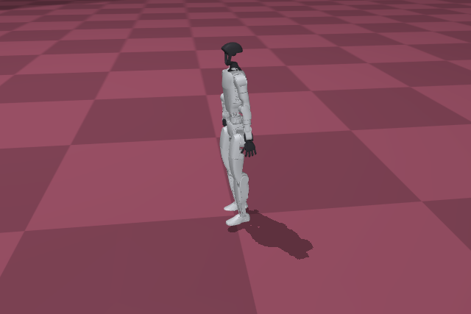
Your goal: Upper body actions
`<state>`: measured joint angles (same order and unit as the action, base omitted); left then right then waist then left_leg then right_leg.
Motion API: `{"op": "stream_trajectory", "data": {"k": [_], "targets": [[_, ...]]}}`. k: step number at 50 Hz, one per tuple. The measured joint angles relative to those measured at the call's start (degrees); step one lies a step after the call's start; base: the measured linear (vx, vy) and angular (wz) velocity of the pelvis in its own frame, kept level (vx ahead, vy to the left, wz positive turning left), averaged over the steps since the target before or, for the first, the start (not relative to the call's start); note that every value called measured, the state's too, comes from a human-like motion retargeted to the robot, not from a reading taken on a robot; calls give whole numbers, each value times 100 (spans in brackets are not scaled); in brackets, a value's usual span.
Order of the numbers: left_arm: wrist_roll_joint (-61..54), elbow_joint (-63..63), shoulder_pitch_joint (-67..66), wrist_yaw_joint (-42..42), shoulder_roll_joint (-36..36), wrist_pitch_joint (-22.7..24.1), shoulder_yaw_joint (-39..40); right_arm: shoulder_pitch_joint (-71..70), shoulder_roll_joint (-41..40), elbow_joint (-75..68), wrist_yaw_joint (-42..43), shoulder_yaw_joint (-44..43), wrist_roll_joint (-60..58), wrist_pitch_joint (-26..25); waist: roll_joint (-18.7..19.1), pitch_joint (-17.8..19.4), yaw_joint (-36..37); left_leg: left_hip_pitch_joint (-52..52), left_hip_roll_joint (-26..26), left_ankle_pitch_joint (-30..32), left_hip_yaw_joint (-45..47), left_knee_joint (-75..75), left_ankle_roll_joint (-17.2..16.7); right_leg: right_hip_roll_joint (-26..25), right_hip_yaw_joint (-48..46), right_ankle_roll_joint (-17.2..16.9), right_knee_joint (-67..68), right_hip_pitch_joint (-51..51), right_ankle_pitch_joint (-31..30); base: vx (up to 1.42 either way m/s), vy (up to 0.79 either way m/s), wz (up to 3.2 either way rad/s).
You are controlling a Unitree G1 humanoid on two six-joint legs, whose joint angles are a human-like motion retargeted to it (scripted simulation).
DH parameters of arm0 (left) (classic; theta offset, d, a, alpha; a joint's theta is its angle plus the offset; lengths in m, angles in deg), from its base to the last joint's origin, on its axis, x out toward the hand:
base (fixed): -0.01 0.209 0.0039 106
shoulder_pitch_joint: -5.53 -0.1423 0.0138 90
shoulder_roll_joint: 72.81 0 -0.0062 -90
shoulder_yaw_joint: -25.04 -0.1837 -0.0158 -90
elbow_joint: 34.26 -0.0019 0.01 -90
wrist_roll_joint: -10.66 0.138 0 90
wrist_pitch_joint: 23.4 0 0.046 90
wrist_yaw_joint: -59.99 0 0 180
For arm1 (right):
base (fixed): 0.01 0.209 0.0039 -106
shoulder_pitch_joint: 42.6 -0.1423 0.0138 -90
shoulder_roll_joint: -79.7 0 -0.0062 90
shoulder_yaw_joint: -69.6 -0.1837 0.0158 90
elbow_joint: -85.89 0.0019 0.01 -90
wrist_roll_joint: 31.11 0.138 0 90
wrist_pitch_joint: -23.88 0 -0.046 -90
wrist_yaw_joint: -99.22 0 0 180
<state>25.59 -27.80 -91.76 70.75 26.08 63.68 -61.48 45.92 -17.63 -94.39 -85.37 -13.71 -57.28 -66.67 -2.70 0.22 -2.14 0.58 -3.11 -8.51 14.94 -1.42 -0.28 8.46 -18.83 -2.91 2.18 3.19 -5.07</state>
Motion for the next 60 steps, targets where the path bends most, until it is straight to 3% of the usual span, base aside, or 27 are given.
{"op": "stream_trajectory", "data": {"k": [10,17,25,29,34,38,44,50,60], "targets": [[22,-34,-4,0,11,-24,97,125,-107,-23,-39,125,-137,-24,-9,6,-14,-32,26,-54,-34,-86,-20,-36,98,-28,84,24,44,2,0,-8],[-52,-173,-29,35,9,-92,153,149,-108,-62,-4,118,-244,-41,38,-294,66,60,120,-37,168,47,-10,-37,348,-140,421,-320,206,5,0,-17],[198,-13,32,-40,-80,-28,89,57,-48,-10,8,76,-125,3,-76,-194,-155,155,74,-217,-140,-398,-168,-21,-87,-48,-115,73,8,1,-1,11],[394,5,33,-81,-113,-67,165,42,-38,-80,-36,85,-160,-64,-102,-377,173,109,45,-139,149,-94,-89,33,378,-97,229,-327,96,6,0,-58],[10,-36,74,22,-135,-31,100,4,-20,93,-17,114,-329,20,5,-178,18,-127,55,-46,259,136,15,-69,291,-81,199,-131,116,-1,-1,13],[221,-48,120,97,-133,-96,196,37,-14,74,218,148,-417,50,8,-241,-290,7,24,-68,-60,-21,-26,-65,-57,-60,-103,78,51,2,1,60],[198,-63,140,-139,-122,-91,132,57,-35,-58,63,148,-345,-108,-109,-240,186,-67,-67,-52,205,105,7,-6,172,-10,46,-113,63,0,-1,-41],[364,-63,187,-257,-107,-113,57,78,-16,44,184,165,-433,-1,0,-230,-91,5,2,-31,45,41,-1,-43,47,-41,-42,-15,48,-2,1,27],[447,-78,304,-426,-138,-63,-146,41,41,10,44,204,-501,50,10,-108,50,-60,1,-1,66,63,31,-55,45,-14,-15,13,33,0,0,0]]}}
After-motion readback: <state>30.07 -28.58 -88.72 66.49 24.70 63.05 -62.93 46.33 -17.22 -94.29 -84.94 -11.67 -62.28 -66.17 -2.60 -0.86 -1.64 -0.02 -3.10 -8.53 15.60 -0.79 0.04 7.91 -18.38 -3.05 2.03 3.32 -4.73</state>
